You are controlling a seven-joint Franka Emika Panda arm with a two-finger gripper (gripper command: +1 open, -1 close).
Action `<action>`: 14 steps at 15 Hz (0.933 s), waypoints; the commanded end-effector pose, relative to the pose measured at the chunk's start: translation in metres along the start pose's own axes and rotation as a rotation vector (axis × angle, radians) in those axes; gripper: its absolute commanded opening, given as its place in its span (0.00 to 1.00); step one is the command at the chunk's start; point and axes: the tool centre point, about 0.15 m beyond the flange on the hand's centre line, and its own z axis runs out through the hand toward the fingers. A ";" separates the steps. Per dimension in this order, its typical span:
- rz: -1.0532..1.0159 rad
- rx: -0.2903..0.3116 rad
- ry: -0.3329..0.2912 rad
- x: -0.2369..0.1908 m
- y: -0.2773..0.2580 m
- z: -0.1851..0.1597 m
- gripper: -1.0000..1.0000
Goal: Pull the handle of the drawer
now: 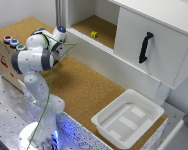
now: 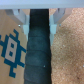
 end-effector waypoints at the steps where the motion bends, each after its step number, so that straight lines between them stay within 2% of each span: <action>1: 0.067 0.015 0.019 0.016 0.061 0.006 0.00; 9: 0.182 0.021 0.053 0.038 0.129 -0.015 0.00; 14: 0.203 -0.026 0.059 0.045 0.164 -0.024 0.00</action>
